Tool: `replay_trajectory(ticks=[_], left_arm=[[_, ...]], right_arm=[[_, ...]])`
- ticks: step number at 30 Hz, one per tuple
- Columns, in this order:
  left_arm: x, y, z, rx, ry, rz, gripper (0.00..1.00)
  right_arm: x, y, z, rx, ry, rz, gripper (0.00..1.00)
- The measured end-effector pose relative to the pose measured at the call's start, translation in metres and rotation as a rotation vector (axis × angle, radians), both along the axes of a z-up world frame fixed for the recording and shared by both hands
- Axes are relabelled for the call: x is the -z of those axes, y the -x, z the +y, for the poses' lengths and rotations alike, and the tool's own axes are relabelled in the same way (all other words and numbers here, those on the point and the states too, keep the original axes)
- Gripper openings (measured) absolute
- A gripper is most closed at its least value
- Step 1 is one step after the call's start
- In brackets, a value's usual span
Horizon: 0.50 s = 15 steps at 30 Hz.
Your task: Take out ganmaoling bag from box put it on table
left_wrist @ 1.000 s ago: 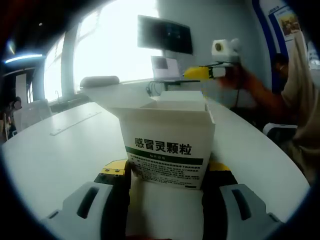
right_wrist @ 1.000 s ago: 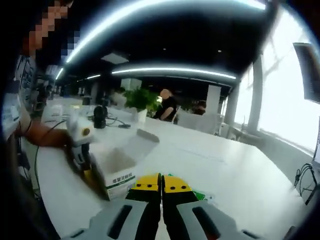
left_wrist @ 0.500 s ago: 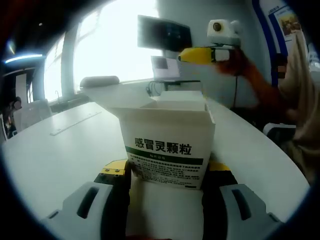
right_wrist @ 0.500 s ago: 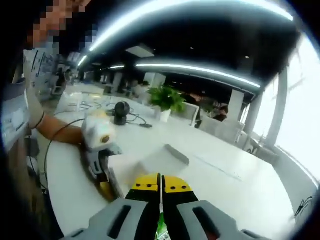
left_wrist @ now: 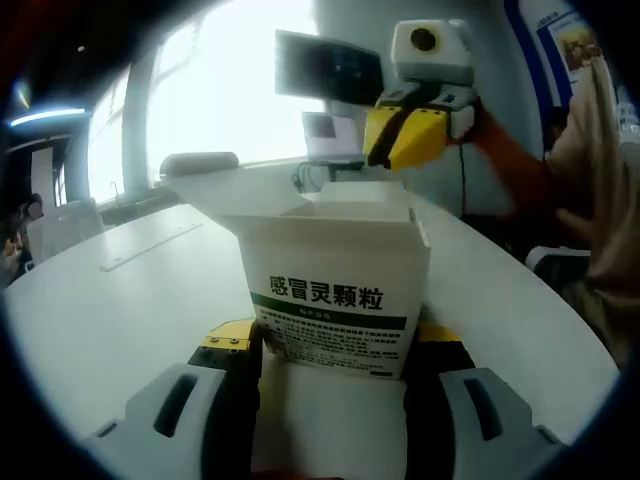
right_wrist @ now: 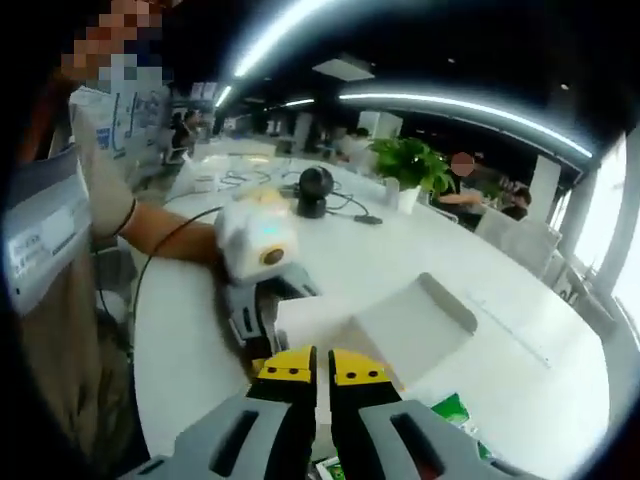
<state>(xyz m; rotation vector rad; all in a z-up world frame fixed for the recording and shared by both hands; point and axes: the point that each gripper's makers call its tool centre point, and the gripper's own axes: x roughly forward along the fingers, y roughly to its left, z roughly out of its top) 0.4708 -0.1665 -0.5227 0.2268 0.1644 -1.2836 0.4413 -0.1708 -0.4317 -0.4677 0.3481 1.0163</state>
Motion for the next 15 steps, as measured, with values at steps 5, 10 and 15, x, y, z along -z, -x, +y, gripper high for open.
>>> replay_trajectory(ticks=[5, 10, 15], left_arm=[[0.000, 0.000, 0.000, 0.000, 0.000, 0.000, 0.48], [0.000, 0.000, 0.000, 0.000, 0.000, 0.000, 0.48], [0.000, 0.000, 0.001, 0.000, 0.000, -0.001, 0.48]], right_arm=[[0.002, 0.002, 0.015, -0.045, 0.032, 0.016, 0.01], [0.009, 0.005, 0.025, -0.086, 0.072, 0.043, 0.01], [0.021, 0.006, 0.030, -0.124, 0.124, 0.078, 0.01]])
